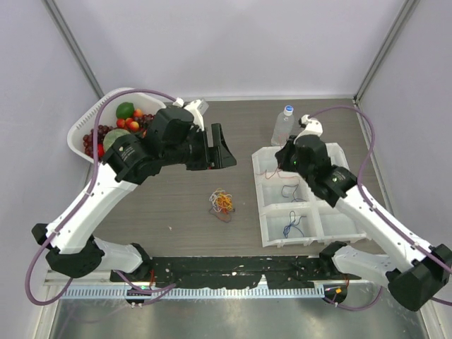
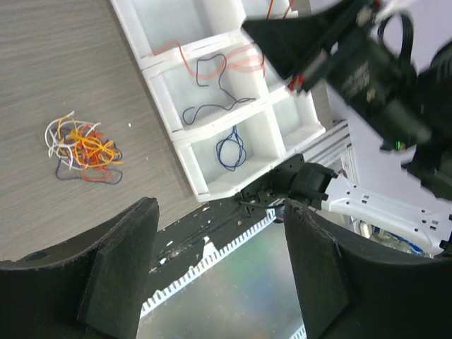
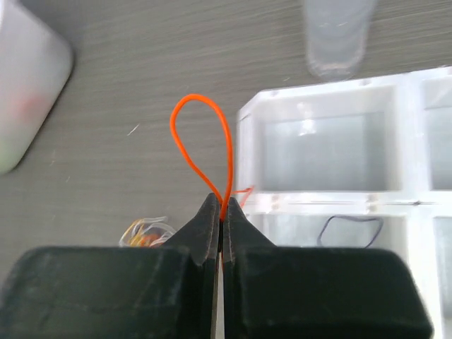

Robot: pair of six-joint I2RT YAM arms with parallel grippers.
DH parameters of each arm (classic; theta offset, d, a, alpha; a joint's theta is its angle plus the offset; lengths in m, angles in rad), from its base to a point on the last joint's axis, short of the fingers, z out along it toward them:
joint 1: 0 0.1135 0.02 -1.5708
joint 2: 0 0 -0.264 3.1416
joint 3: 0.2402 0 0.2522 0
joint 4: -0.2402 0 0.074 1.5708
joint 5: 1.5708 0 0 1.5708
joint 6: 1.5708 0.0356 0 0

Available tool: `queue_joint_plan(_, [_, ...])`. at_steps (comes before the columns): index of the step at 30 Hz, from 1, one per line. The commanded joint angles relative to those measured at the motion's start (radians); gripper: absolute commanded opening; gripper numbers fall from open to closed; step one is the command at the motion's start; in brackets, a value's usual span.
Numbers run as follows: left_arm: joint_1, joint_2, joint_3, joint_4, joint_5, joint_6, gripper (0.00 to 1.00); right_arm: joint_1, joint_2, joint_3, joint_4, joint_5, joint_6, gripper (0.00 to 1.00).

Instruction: Untangle the cables

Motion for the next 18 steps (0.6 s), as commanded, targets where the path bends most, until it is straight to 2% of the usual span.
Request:
queue_joint_plan(1, [0.002,-0.039,-0.051,0.044,0.008,-0.037,0.75,-0.190,0.085,0.013,0.154,-0.235,-0.077,0.01])
queue_joint_plan(10, [0.002,-0.057,-0.073,-0.016,0.011,-0.037,0.75,-0.373,0.380,0.085,0.238,-0.482,-0.234,0.00])
queue_joint_plan(18, [0.002,-0.079,-0.125,-0.001,0.006,-0.048,0.75,-0.388,0.430,-0.007,0.366,-0.576,-0.356,0.01])
